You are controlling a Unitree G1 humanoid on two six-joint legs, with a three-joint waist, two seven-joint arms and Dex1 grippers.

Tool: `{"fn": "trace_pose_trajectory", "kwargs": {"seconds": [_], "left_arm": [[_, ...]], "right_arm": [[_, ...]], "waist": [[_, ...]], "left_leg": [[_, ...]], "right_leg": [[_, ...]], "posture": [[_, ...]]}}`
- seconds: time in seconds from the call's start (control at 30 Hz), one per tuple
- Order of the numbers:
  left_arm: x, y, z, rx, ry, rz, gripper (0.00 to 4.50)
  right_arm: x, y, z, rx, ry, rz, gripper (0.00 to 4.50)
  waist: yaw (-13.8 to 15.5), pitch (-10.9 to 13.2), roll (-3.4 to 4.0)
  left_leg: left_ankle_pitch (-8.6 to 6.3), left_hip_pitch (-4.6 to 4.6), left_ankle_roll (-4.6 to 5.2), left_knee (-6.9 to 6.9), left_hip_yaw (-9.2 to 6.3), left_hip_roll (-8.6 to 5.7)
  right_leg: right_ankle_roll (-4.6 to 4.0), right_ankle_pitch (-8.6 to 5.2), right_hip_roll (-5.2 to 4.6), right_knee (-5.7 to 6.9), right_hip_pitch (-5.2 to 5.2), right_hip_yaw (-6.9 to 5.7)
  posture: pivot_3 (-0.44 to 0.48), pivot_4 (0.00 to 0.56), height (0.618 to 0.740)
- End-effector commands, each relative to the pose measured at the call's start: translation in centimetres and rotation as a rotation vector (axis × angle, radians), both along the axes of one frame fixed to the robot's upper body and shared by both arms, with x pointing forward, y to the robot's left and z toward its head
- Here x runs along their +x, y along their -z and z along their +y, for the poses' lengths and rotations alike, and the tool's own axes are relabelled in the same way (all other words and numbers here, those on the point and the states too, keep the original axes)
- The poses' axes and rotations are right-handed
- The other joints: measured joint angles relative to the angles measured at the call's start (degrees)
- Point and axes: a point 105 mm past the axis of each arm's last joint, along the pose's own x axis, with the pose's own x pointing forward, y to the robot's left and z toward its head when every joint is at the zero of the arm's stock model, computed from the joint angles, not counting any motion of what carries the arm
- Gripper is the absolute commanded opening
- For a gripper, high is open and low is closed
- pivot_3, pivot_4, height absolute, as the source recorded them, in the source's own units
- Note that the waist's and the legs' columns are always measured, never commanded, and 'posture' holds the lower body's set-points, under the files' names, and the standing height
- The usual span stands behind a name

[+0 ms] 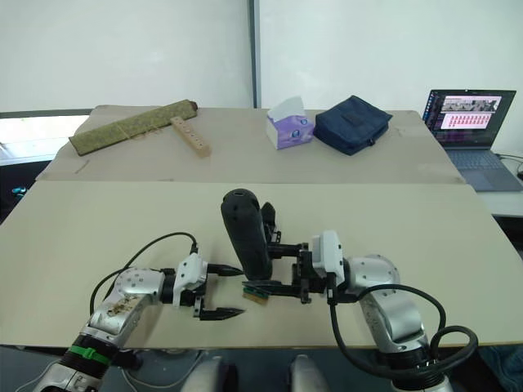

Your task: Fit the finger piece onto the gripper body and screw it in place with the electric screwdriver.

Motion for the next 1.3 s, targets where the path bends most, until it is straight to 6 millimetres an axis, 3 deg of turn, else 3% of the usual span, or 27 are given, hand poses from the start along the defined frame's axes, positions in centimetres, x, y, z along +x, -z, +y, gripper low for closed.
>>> {"fn": "trace_pose_trajectory", "kwargs": {"seconds": [0.03, 1.3], "left_arm": [[-0.73, 0.82, -0.08, 0.013, 0.009, 0.038, 4.5], [-1.09, 1.15, -0.12, 0.01, 0.001, 0.047, 4.5]], "right_arm": [[-0.39, -1.17, 0.14, 0.035, -0.02, -0.066, 1.93], [-0.21, -1.35, 0.06, 0.024, -0.028, -0.062, 1.93]], "waist": [[0.0, 0.0, 0.0], [-0.03, -0.01, 0.01]], "left_leg": [[0.0, 0.0, 0.0, 0.0, 0.0, 0.0], [0.0, 0.02, 0.0, -0.01, 0.0, 0.0]], "right_leg": [[0.0, 0.0, 0.0, 0.0, 0.0, 0.0], [-0.01, 0.0, 0.0, 0.0, 0.0, 0.0]], "posture": [[0.0, 0.15, 0.74], [0.0, 0.15, 0.74]]}}
